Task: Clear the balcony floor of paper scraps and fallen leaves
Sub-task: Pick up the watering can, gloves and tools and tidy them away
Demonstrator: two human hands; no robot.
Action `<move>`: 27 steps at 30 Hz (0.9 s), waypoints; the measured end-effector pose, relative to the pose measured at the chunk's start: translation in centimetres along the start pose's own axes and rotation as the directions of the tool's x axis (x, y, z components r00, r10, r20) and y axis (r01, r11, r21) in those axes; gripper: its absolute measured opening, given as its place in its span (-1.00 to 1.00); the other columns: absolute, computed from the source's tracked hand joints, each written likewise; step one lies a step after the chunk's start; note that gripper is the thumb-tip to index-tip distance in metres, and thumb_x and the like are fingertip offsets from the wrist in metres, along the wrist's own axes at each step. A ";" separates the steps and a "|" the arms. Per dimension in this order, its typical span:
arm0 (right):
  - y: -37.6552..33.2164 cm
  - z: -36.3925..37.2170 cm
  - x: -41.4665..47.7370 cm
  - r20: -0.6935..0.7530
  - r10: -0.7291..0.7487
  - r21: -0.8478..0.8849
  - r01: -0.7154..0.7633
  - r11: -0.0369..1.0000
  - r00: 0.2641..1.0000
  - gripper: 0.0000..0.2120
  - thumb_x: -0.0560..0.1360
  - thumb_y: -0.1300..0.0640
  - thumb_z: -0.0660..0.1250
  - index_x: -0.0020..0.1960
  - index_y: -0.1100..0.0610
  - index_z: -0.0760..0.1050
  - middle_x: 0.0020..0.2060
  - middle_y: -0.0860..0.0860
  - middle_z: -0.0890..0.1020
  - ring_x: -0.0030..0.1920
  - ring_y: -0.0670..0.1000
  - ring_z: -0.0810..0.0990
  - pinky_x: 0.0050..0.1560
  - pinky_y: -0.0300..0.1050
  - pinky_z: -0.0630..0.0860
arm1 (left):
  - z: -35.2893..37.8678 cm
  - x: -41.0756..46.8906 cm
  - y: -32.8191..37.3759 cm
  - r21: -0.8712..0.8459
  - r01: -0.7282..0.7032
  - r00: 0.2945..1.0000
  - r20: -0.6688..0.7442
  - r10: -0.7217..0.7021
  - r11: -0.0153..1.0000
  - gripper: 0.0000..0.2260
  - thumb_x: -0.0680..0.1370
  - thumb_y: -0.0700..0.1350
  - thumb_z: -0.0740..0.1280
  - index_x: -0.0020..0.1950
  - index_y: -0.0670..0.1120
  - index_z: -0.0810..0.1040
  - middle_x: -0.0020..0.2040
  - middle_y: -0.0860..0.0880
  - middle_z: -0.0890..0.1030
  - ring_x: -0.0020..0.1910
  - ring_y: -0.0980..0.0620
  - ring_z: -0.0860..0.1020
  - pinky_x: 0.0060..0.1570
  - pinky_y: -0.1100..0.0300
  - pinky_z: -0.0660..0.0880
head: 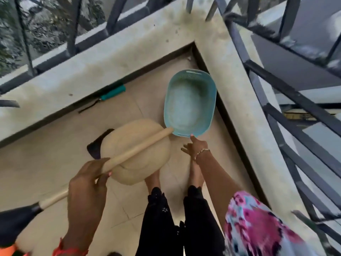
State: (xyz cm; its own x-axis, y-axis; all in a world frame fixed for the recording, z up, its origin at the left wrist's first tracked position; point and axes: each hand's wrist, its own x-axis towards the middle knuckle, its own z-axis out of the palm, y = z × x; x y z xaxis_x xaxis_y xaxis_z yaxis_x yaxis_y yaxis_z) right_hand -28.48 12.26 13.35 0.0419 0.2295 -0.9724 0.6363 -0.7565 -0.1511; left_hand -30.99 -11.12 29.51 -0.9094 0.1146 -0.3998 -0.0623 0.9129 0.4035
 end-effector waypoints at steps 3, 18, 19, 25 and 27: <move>-0.4 1.5 2.0 -0.036 -0.094 0.025 0.095 0.995 0.995 -0.68 0.56 0.33 0.20 0.29 0.38 0.35 0.19 0.25 0.51 0.13 0.27 0.54 0.04 0.15 0.52 | 0.9 0.6 -0.7 0.016 0.004 1.000 -0.002 -0.004 1.000 -0.73 0.33 -0.49 0.44 -0.01 -0.29 0.63 -0.15 -0.20 0.65 -0.21 0.03 0.48 -0.14 0.18 0.37; -7.0 3.7 7.2 -0.278 -0.422 -0.329 0.328 0.886 0.863 -0.87 0.38 0.43 0.33 -0.27 0.29 0.43 -0.28 0.16 0.58 -0.10 0.11 0.60 0.00 -0.08 0.54 | 3.1 4.7 -2.4 -0.037 0.032 0.997 -0.068 -0.035 0.999 -0.74 0.39 -0.44 0.42 0.05 -0.28 0.62 -0.09 -0.22 0.63 -0.16 -0.12 0.55 -0.11 0.18 0.35; -7.1 3.4 6.6 -0.272 -0.431 -0.362 0.323 0.874 0.861 -0.79 0.40 0.43 0.32 -0.35 0.26 0.39 -0.35 0.10 0.53 -0.15 0.06 0.55 -0.06 -0.17 0.48 | 3.1 4.8 -2.4 -0.051 0.038 0.997 -0.063 -0.041 0.998 -0.74 0.39 -0.44 0.41 0.06 -0.28 0.61 -0.08 -0.21 0.63 -0.15 -0.08 0.53 -0.10 0.18 0.35; -8.5 2.3 7.2 -0.213 -0.464 -0.340 0.380 0.860 0.860 -0.71 0.41 0.45 0.29 0.12 0.32 0.54 0.04 0.20 0.61 0.05 0.17 0.59 0.13 0.09 0.53 | 3.6 5.1 -1.8 -0.082 0.014 0.999 -0.039 -0.017 0.997 -0.73 0.39 -0.43 0.42 0.07 -0.28 0.61 -0.06 -0.21 0.63 -0.11 -0.01 0.50 -0.06 0.16 0.38; -8.8 1.9 7.9 -0.157 -0.442 -0.378 0.360 0.853 0.883 -0.71 0.42 0.42 0.29 0.12 0.25 0.54 0.04 0.18 0.61 0.06 0.17 0.58 0.13 0.15 0.53 | 4.0 5.1 -1.9 -0.098 0.017 0.999 -0.029 -0.020 0.995 -0.72 0.39 -0.44 0.41 0.08 -0.29 0.61 -0.05 -0.20 0.63 -0.09 0.00 0.49 -0.04 0.17 0.38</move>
State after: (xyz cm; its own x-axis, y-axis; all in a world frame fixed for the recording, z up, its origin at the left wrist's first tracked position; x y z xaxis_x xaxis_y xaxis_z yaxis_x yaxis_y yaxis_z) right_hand -35.22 19.56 6.69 -0.1230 0.6336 -0.7639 0.8488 -0.3316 -0.4118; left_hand -33.90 -10.69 23.39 -0.9194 0.0848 -0.3842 -0.1182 0.8717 0.4755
